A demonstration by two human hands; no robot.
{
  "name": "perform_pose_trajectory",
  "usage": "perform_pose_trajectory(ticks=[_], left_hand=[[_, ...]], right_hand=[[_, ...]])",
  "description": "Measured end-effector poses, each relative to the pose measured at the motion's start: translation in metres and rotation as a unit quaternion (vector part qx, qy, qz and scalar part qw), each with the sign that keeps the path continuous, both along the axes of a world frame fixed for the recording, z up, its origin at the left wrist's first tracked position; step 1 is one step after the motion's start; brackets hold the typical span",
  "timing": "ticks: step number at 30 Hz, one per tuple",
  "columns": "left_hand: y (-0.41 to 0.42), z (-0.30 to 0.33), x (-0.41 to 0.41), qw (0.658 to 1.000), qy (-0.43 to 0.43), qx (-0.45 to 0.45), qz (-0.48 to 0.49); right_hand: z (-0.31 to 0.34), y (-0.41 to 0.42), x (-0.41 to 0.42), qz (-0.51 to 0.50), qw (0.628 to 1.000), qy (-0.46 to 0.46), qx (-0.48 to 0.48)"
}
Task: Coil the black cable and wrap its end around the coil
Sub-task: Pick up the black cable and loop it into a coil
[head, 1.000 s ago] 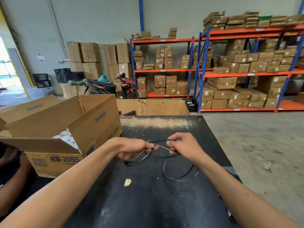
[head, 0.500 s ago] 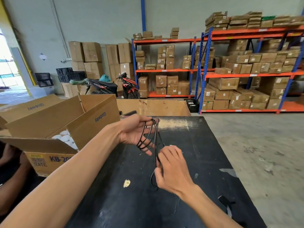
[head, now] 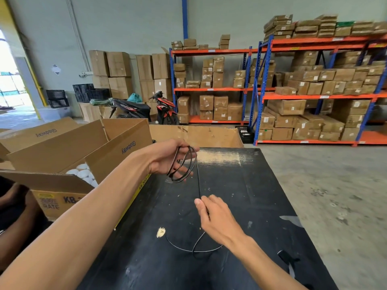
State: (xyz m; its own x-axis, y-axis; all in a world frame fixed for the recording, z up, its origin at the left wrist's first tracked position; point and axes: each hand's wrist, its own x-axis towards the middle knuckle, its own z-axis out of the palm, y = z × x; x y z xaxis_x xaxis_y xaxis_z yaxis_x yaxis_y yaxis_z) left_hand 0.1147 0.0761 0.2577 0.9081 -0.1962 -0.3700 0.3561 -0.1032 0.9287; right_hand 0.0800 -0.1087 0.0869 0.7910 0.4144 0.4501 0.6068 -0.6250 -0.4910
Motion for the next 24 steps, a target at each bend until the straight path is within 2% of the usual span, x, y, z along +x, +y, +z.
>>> perform_pose_trajectory(ticks=[3, 5, 7, 11, 15, 17, 18, 19, 21, 22, 24], left_hand=[[0.002, -0.010, 0.003, 0.988, -0.061, -0.143, 0.001], [0.001, -0.013, 0.002, 0.970, -0.086, -0.226, 0.019], [0.000, -0.013, -0.001, 0.953, -0.099, -0.287, 0.023], [-0.010, -0.008, -0.020, 0.931, -0.094, -0.345, -0.076], [-0.013, -0.014, -0.038, 0.921, 0.004, -0.291, -0.257], [-0.010, -0.029, -0.043, 0.917, 0.088, -0.197, -0.336], [-0.009, -0.041, -0.044, 0.919, 0.118, -0.122, -0.355], [-0.008, -0.052, -0.045, 0.924, 0.140, -0.041, -0.354], [-0.006, -0.069, -0.043, 0.945, 0.153, 0.082, -0.278], [-0.005, -0.074, -0.041, 0.960, 0.144, 0.101, -0.218], [0.005, -0.079, -0.030, 0.988, 0.108, 0.043, -0.098]], right_hand=[[0.007, 0.002, -0.010, 0.019, 0.997, 0.002, 0.068], [0.007, 0.003, -0.019, 0.037, 0.979, 0.097, 0.177], [0.002, 0.004, -0.022, 0.062, 0.947, 0.201, 0.243], [-0.013, 0.000, -0.010, 0.047, 0.911, 0.318, 0.258], [0.001, -0.022, 0.017, -0.023, 0.904, 0.342, 0.254], [0.022, -0.036, 0.034, -0.033, 0.921, 0.305, 0.239], [0.036, -0.042, 0.041, -0.034, 0.935, 0.279, 0.218], [0.050, -0.047, 0.045, -0.036, 0.947, 0.255, 0.191], [0.077, -0.052, 0.049, -0.033, 0.961, 0.228, 0.151], [0.086, -0.051, 0.047, -0.024, 0.964, 0.222, 0.145], [0.098, -0.046, 0.036, 0.005, 0.965, 0.214, 0.150]])
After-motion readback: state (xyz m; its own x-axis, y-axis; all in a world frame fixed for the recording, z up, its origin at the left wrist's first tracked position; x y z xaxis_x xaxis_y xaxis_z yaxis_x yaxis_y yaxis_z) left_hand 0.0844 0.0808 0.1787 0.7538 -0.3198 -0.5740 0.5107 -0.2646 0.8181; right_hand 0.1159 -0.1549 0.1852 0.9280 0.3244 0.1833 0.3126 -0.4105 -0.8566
